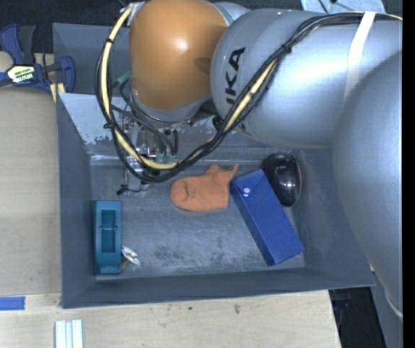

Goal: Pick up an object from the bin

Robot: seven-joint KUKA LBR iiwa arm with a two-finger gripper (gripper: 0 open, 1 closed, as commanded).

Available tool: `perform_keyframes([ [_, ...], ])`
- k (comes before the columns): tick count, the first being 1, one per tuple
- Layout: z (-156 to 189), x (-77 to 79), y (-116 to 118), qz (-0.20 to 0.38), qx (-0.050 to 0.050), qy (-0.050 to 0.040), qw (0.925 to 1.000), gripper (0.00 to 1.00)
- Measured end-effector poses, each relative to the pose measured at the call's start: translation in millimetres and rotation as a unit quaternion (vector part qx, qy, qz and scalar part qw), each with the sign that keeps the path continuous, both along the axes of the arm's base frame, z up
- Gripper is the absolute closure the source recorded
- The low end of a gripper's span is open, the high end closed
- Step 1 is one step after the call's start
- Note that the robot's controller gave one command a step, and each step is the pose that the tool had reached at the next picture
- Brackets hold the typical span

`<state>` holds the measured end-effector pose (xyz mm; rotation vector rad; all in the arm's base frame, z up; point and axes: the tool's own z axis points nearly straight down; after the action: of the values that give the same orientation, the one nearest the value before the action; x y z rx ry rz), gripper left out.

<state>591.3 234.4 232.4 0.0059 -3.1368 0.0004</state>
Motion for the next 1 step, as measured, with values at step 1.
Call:
perform_keyframes([
  [1,5.5,1.4,-1.5,-0.002,0.001,-0.0039,1.0,0.0],
])
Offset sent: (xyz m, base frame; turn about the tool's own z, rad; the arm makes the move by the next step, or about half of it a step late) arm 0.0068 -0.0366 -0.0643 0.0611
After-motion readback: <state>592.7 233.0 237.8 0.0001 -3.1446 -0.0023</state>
